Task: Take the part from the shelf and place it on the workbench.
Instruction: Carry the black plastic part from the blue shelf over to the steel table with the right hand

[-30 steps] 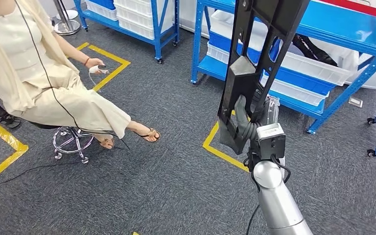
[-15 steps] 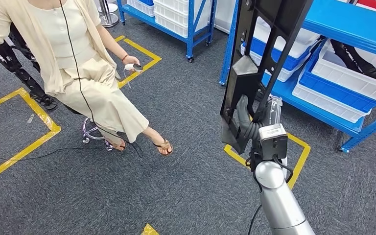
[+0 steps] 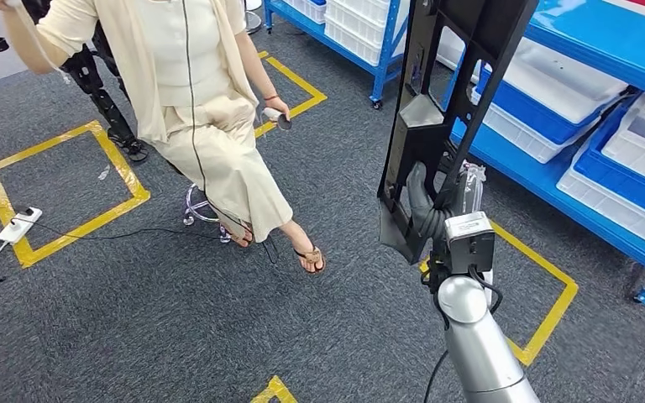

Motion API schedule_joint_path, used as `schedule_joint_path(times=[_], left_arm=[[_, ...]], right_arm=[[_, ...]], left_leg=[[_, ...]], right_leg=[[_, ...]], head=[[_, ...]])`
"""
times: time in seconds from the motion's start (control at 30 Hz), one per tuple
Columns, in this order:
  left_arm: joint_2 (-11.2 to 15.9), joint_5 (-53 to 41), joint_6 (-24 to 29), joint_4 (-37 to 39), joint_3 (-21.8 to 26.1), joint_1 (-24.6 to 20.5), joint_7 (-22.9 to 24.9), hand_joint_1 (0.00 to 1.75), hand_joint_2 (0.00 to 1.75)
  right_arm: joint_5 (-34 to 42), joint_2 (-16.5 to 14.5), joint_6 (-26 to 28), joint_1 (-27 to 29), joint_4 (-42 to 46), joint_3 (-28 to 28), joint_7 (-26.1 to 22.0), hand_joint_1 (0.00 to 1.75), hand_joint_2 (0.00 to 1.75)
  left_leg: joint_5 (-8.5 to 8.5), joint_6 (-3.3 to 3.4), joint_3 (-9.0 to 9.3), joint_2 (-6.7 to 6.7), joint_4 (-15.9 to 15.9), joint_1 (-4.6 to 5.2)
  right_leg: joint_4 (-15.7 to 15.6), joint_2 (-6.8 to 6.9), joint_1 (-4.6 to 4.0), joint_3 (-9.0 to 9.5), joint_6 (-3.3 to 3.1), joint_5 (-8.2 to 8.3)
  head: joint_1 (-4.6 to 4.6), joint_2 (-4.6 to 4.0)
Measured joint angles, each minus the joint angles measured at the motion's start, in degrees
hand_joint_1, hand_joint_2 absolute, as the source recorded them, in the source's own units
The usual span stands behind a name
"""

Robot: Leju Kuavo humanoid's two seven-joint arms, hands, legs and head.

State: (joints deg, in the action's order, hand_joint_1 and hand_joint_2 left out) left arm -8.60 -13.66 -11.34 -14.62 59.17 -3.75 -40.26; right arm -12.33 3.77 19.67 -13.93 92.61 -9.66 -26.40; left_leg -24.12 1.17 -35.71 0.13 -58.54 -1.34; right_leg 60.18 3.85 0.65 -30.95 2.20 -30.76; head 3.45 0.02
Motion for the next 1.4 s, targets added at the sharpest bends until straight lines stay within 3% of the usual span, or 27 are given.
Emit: schedule_joint_path(times=[0.07,0.1,0.13,0.17,0.23,0.27,0.33,0.4,0.43,0.5,0.57,0.63,0.67,0.73,0.8,0.83,0.87,0.93,1.0,1.07,1.13,1.17,1.2,1.27,1.3,1.33,1.4], left_arm=[[0.06,-0.20,0.10,0.01,-0.01,-0.04,0.24,0.00,1.75],[0.09,-0.76,0.52,0.12,-0.15,-0.07,1.20,0.00,1.75],[0.15,-1.61,1.32,0.28,-0.40,-0.12,3.38,0.00,1.75],[0.25,-2.50,2.44,0.51,-0.68,-0.17,6.98,0.00,1.75],[0.47,-3.68,5.26,0.95,-1.12,-0.16,15.47,0.00,1.75],[0.54,-4.11,6.93,1.15,-1.22,-0.06,19.14,0.00,1.75],[0.66,-5.61,10.43,1.45,-1.57,0.16,24.16,0.00,1.75],[0.81,-7.38,13.18,1.70,-2.22,0.37,27.91,0.00,1.75],[0.88,-7.98,14.01,1.80,-2.55,0.47,29.22,0.00,1.75],[1.03,-8.55,14.90,1.94,-3.10,0.50,30.68,0.00,1.75],[1.06,-8.67,15.05,1.97,-3.42,0.31,31.14,0.00,1.75],[1.04,-8.64,14.87,1.99,-3.58,0.20,31.18,0.00,1.75],[1.04,-8.62,14.77,2.01,-3.63,0.20,31.17,0.00,1.75],[1.10,-8.58,14.64,2.01,-3.77,0.20,31.16,0.00,1.75],[1.18,-8.57,14.56,2.01,-3.99,0.02,31.12,0.00,1.75],[1.20,-8.55,14.52,2.01,-4.09,-0.11,31.03,0.00,1.75],[1.21,-8.52,14.46,2.01,-4.15,-0.19,30.82,0.00,1.75],[1.17,-8.47,14.13,2.01,-4.18,-0.15,29.83,0.00,1.75],[1.08,-8.69,13.28,2.01,-4.22,-0.17,27.99,0.00,1.75],[1.07,-9.43,12.08,2.01,-4.43,-0.40,25.68,0.00,1.75],[1.13,-10.37,11.02,2.01,-4.87,-0.55,23.74,0.00,1.75],[1.15,-10.73,10.62,2.01,-5.12,-0.55,23.16,0.00,1.75],[1.16,-11.04,10.37,2.02,-5.38,-0.53,22.84,0.00,1.75],[1.16,-11.52,10.18,2.02,-5.77,-0.51,22.71,0.00,1.75],[1.17,-11.71,10.23,2.03,-5.90,-0.54,22.82,0.00,1.75],[1.20,-11.80,10.35,2.03,-5.96,-0.56,23.04,0.00,1.75],[1.17,-11.88,10.85,2.08,-5.97,-0.44,24.06,0.00,1.75]], right_arm=[[-0.10,0.10,0.20,0.17,0.01,0.02,-0.04,1.75,1.75],[-0.40,0.16,0.88,0.59,0.10,0.11,-0.18,1.75,1.75],[-0.73,0.29,2.14,1.68,0.64,0.34,-0.54,1.75,1.75],[-0.94,0.53,3.82,3.53,1.86,0.72,-1.21,1.75,1.75],[-0.80,1.19,6.55,8.68,5.80,2.03,-3.14,1.75,1.75],[-0.67,1.44,7.10,11.01,7.89,2.76,-4.00,1.75,1.75],[-1.17,1.58,7.24,14.08,11.08,3.85,-4.77,1.75,1.75],[-2.29,1.45,7.27,15.73,13.39,4.32,-4.61,1.75,1.75],[-2.87,1.30,7.30,16.22,14.32,4.43,-4.43,1.75,1.75],[-3.85,0.95,7.40,17.00,15.95,4.50,-4.13,1.75,1.75],[-4.67,0.72,7.62,17.89,17.29,4.62,-4.04,1.75,1.75],[-5.43,0.54,7.85,18.68,18.26,4.74,-4.03,1.75,1.75],[-5.67,0.45,7.91,18.92,18.60,4.76,-4.02,1.75,1.75],[-5.90,0.30,7.94,19.14,19.05,4.80,-4.02,1.75,1.75],[-6.01,0.16,7.96,19.26,19.56,4.88,-4.02,1.75,1.75],[-6.05,0.12,7.97,19.31,19.81,4.92,-4.02,1.75,1.75],[-6.11,0.09,7.94,19.36,20.00,4.96,-4.02,1.75,1.75],[-6.22,-0.01,7.56,19.24,20.15,4.98,-4.02,1.75,1.75],[-6.41,-0.13,6.72,18.74,20.13,4.97,-4.04,1.75,1.75],[-6.81,-0.16,5.92,17.93,19.86,4.93,-4.07,1.75,1.75],[-7.11,-0.16,5.44,17.17,19.08,4.84,-4.08,1.75,1.75],[-7.09,-0.16,5.23,16.80,18.60,4.79,-4.07,1.75,1.75],[-6.88,-0.16,5.01,16.31,18.08,4.73,-4.07,1.75,1.75],[-6.13,-0.10,4.43,14.92,16.93,4.56,-4.13,1.75,1.75],[-5.70,-0.07,4.14,14.10,16.21,4.44,-4.18,1.75,1.75],[-5.33,-0.02,3.91,13.32,15.50,4.33,-4.28,1.75,1.75],[-4.49,0.07,3.65,11.85,14.03,4.08,-4.58,1.75,1.75]], left_leg=[[0.12,0.49,-0.10,-1.00,0.12,-0.07],[0.12,0.56,-0.16,-1.61,0.12,0.00],[0.13,0.60,-0.19,-2.41,0.11,0.07],[0.14,0.61,-0.18,-3.34,0.11,0.14],[0.15,0.59,-0.05,-5.34,0.08,0.18],[0.15,0.48,0.00,-6.10,0.07,0.27],[0.18,0.07,-0.12,-6.94,0.05,0.47],[0.33,-0.48,-0.32,-7.45,0.23,0.58],[0.24,-0.70,-0.42,-7.05,0.09,0.57],[-1.69,-1.08,-1.46,-4.30,-2.47,0.65],[-5.80,-1.35,-4.44,-1.36,-9.31,0.65],[-8.70,-1.55,-7.28,-0.67,-16.00,0.55],[-8.78,-1.57,-7.46,-0.56,-16.95,0.55],[-6.37,-1.36,-4.22,0.13,-12.20,0.59],[-3.88,-0.78,0.75,2.45,-4.31,0.86],[-3.31,-0.43,2.11,3.24,-1.92,1.05],[-3.11,-0.11,2.69,3.59,-0.72,1.24],[-2.67,0.53,2.51,2.43,-0.24,1.24],[-2.02,1.27,2.67,1.35,0.44,0.95],[-1.53,1.80,2.56,0.19,0.79,0.78],[-1.26,1.84,2.21,-1.26,0.77,0.77],[-1.15,1.72,2.09,-2.04,0.75,0.76],[-1.03,1.55,2.02,-2.84,0.72,0.72],[-0.85,1.08,1.95,-4.26,0.59,0.56],[-0.79,0.72,1.83,-4.87,0.48,0.58],[-0.68,0.29,1.64,-5.38,0.43,0.60],[-0.33,-0.54,1.16,-6.20,0.54,0.61]], right_leg=[[7.29,-2.63,0.31,-3.69,-0.23,-3.14],[10.98,-3.14,0.33,-5.65,-0.19,-4.33],[13.27,-3.38,0.31,-6.95,0.01,-4.82],[13.31,-3.55,0.29,-7.12,0.36,-4.35],[6.60,-4.48,0.34,-4.11,1.16,-1.12],[2.65,-5.30,0.28,-2.38,1.24,0.49],[-1.93,-6.40,0.04,-0.46,0.58,2.29],[-2.27,-6.02,-0.29,-0.33,-0.51,2.63],[-2.35,-5.62,-0.10,-0.27,-1.00,2.82],[-2.61,-4.62,0.24,-0.11,-2.25,3.06],[-2.68,-3.35,0.01,-0.07,-3.22,3.00],[-2.66,-1.89,-0.40,-0.13,-3.46,2.93],[-2.65,-1.22,-0.53,-0.15,-3.47,2.91],[-2.63,0.00,-0.70,-0.07,-3.47,2.88],[-2.53,1.07,-1.12,0.03,-3.32,2.73],[-2.48,1.56,-1.36,0.06,-3.15,2.66],[-2.44,2.09,-1.56,0.08,-2.94,2.61],[-2.37,2.89,-1.69,0.06,-2.49,2.50],[-0.57,1.03,-1.44,-0.68,-2.16,1.31],[5.53,-2.17,-0.81,-3.44,-2.17,-1.66],[12.53,-3.37,-0.24,-6.70,-1.95,-4.21],[13.70,-3.48,0.04,-7.20,-1.51,-4.34],[12.59,-3.58,0.39,-6.58,-0.86,-3.55],[4.99,-4.71,1.33,-2.86,0.61,-0.43],[1.32,-5.50,1.48,-1.16,1.00,0.86],[-1.05,-6.10,1.49,-0.06,1.01,1.64],[-1.98,-6.03,0.92,0.27,0.28,2.12]], head=[[0.16,0.00],[0.18,0.00],[0.16,0.00],[0.16,0.00],[0.20,0.00],[0.22,0.00],[0.26,0.00],[0.24,0.00],[0.17,0.00],[-0.03,0.00],[-0.20,0.00],[-0.22,0.00],[-0.22,0.00],[-0.21,0.00],[-0.22,0.00],[-0.16,0.00],[-0.11,0.00],[-0.02,0.00],[0.02,0.00],[0.09,0.00],[0.10,0.00],[0.10,0.00],[0.10,0.00],[0.11,0.00],[0.13,0.00],[0.10,0.00],[0.07,0.00]])
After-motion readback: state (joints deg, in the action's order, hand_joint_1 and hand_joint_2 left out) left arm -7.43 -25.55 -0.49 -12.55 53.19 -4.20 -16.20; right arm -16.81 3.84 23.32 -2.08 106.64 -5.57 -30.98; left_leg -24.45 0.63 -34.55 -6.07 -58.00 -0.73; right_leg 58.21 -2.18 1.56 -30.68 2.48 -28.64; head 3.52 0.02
